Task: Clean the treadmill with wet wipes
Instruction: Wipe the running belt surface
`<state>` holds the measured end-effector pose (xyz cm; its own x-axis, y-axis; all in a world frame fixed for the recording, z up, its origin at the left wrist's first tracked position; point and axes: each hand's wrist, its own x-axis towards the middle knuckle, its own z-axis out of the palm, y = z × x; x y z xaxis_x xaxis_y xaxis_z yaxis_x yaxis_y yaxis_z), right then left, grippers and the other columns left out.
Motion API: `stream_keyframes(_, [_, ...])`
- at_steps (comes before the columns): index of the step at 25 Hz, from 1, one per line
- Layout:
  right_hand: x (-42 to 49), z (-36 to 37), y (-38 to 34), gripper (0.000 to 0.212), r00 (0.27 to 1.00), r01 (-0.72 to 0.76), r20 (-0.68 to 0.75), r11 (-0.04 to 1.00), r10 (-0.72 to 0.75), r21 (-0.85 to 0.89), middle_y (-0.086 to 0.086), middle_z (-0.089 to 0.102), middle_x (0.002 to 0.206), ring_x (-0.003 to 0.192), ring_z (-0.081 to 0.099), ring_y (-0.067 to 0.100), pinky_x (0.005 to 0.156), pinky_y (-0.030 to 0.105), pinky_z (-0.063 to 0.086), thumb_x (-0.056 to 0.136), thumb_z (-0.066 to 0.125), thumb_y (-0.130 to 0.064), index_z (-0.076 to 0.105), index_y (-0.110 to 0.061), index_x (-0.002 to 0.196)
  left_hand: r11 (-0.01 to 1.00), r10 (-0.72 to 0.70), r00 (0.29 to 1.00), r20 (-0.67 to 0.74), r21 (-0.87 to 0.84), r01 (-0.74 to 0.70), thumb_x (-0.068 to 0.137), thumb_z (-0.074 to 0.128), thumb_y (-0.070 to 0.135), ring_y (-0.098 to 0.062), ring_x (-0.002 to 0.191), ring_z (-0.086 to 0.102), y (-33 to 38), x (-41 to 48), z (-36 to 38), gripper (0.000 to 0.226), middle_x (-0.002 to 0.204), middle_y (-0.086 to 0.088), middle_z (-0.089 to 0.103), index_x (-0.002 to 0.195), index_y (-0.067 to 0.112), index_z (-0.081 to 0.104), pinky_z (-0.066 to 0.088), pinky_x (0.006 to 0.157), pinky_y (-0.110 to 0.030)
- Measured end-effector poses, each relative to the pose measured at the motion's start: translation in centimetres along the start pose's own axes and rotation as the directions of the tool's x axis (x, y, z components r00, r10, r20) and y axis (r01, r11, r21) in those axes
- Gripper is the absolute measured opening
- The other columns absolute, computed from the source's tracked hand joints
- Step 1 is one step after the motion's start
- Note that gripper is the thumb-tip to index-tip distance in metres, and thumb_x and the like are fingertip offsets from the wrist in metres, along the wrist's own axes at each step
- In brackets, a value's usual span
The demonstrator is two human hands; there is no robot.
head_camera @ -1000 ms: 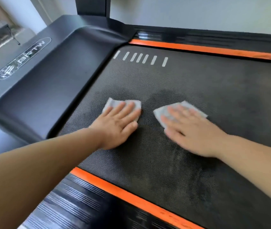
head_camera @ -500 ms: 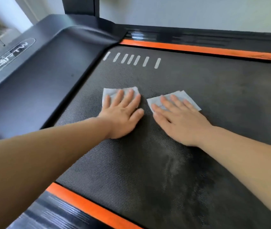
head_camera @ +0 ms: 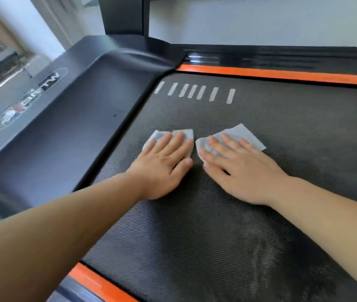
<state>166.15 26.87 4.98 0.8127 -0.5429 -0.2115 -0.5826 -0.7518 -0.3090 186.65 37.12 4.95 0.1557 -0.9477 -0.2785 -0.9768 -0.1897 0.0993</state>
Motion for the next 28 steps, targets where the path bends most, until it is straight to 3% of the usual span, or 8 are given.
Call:
stream_keyframes(2, [0.7,0.3,-1.0,0.067,0.994,-0.109,0.008,0.994,0.109,0.017,-0.017,-0.01,0.169,0.155,-0.018,0.008,0.127,0.043,-0.009,0.095,-0.001,-0.071,0.005,-0.051,0.159,0.975,-0.217,0.976,-0.018,-0.051,0.216,0.1,0.005,0.064,-0.013,0.153,-0.024,-2.5,-0.5,-0.2,0.066,0.167,0.012,-0.019,0.16,0.04,-0.008,-0.012,0.125,-0.045])
stream_keyframes(4, [0.8,1.0,-3.6,0.072,0.992,-0.127,-0.002,0.992,0.127,0.005,-0.011,-0.009,0.171,0.156,-0.016,0.016,0.126,0.047,-0.008,0.094,-0.001,-0.073,0.004,-0.047,0.16,0.958,-0.272,0.962,-0.01,-0.1,0.27,0.096,0.004,0.069,-0.013,0.151,-0.028,-2.5,-2.5,0.8,0.072,0.166,0.012,-0.022,0.16,0.039,-0.01,-0.011,0.125,-0.046])
stream_keyframes(9, [-1.6,2.8,-9.5,0.076,0.965,0.25,0.084,0.968,-0.249,-0.002,-0.013,-0.007,0.17,0.156,-0.016,0.01,0.126,0.042,-0.011,0.093,-0.001,-0.073,0.008,-0.042,0.161,0.982,-0.187,0.982,0.001,-0.033,0.187,0.085,-0.011,0.079,-0.013,0.151,-0.028,-4.6,-9.0,2.0,0.081,0.162,0.02,-0.023,0.158,0.044,-0.011,-0.009,0.126,-0.043])
stream_keyframes(13, [0.8,1.1,-7.0,0.065,0.993,0.055,0.098,0.998,-0.059,0.042,-0.017,-0.01,0.169,0.155,-0.016,0.008,0.126,0.041,-0.012,0.096,0.002,-0.07,0.009,-0.051,0.158,0.931,-0.361,0.932,-0.01,-0.065,0.36,0.094,-0.002,0.07,-0.022,0.155,-0.019,-6.8,-6.6,0.6,0.076,0.169,0.007,-0.015,0.161,0.035,-0.006,-0.006,0.126,-0.044])
stream_keyframes(18, [1.7,1.0,-4.9,0.062,0.983,-0.18,-0.028,0.984,0.179,-0.004,-0.012,-0.009,0.171,0.156,-0.015,0.013,0.126,0.044,-0.011,0.099,0.003,-0.068,0.006,-0.051,0.159,0.993,-0.115,0.993,0.002,-0.03,0.115,0.089,-0.003,0.075,-0.018,0.153,-0.025,-3.5,-7.4,1.4,0.08,0.167,0.012,-0.02,0.16,0.038,-0.01,-0.012,0.125,-0.048])
stream_keyframes(22, [1.6,1.3,-5.2,0.064,0.977,-0.206,-0.052,0.979,0.206,0.005,-0.012,-0.013,0.17,0.156,-0.018,0.015,0.126,0.044,-0.012,0.098,0.002,-0.07,0.002,-0.051,0.159,0.972,-0.233,0.972,-0.016,-0.02,0.233,0.097,0.005,0.067,-0.02,0.155,-0.019,-4.4,-1.7,-0.5,0.071,0.169,0.008,-0.014,0.16,0.038,-0.006,-0.007,0.124,-0.051])
stream_keyframes(26, [3.0,-0.3,-1.7,0.062,0.976,-0.216,0.0,0.976,0.217,0.012,-0.018,-0.017,0.168,0.154,-0.021,0.008,0.125,0.039,-0.014,0.096,-0.001,-0.072,-0.001,-0.057,0.156,0.996,0.052,0.998,0.037,0.074,-0.055,0.097,0.004,0.066,-0.019,0.155,-0.019,-1.5,1.2,-0.9,0.071,0.169,0.008,-0.015,0.161,0.037,-0.007,-0.008,0.125,-0.049])
stream_keyframes(28, [4.3,-1.3,0.1,0.063,0.962,-0.273,0.022,0.962,0.272,0.023,-0.018,-0.018,0.167,0.154,-0.022,0.01,0.125,0.04,-0.014,0.095,-0.003,-0.072,-0.002,-0.056,0.156,0.999,-0.023,0.999,0.033,0.05,0.021,0.1,0.005,0.063,-0.018,0.155,-0.017,-3.2,4.1,-2.6,0.066,0.169,0.008,-0.014,0.161,0.038,-0.005,-0.007,0.125,-0.049])
